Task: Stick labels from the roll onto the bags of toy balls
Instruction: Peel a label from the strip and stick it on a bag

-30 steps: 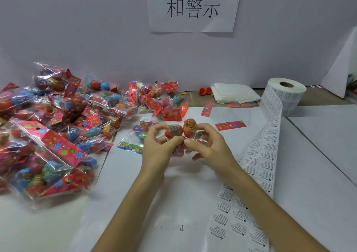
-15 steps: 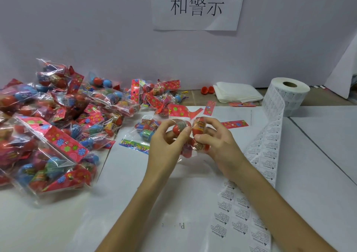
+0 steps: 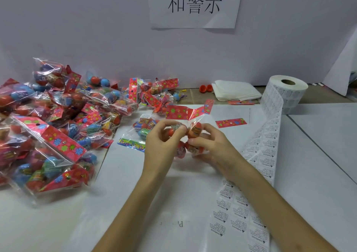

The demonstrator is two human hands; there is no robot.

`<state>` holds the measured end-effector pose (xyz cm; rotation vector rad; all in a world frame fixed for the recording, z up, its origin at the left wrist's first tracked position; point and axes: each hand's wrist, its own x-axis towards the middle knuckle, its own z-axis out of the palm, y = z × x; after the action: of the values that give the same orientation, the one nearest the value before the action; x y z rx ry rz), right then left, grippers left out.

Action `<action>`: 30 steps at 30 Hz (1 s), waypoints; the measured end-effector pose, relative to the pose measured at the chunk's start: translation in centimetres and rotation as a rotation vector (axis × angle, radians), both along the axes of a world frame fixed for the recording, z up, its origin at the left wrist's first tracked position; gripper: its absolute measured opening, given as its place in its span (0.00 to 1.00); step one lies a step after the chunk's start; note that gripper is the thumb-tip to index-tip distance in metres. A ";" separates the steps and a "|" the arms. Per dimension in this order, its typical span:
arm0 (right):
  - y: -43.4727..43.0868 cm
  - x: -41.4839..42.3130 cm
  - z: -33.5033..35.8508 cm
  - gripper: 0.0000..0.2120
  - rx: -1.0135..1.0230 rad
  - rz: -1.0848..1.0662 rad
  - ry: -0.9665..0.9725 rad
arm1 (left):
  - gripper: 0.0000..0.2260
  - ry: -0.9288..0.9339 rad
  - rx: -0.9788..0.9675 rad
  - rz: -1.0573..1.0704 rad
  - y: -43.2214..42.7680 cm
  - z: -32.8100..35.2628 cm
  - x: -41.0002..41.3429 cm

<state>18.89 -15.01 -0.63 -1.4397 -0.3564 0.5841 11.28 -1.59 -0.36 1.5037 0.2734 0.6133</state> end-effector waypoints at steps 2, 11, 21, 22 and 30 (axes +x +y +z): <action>0.3 -0.3 0.0 0.16 -0.032 0.005 -0.001 | 0.04 0.010 0.001 0.056 0.1 0.0 0.0; 0.3 -0.6 0.4 0.11 -0.021 -0.076 -0.157 | 0.07 0.055 -0.007 0.028 0.3 0.0 0.1; 0.0 -0.2 0.6 0.08 -0.020 -0.175 -0.195 | 0.03 0.085 0.036 0.006 -0.2 -0.2 0.1; 0.0 -0.1 0.6 0.08 -0.024 -0.177 -0.204 | 0.03 0.097 0.041 0.013 -0.2 -0.2 0.1; -0.4 -0.1 0.9 0.07 -0.035 -0.201 -0.280 | 0.05 0.177 0.006 -0.015 -0.2 -0.4 0.3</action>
<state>18.80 -15.39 0.24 -1.5730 -0.4167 0.2264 11.55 -1.84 -0.79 1.5671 0.3964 0.4700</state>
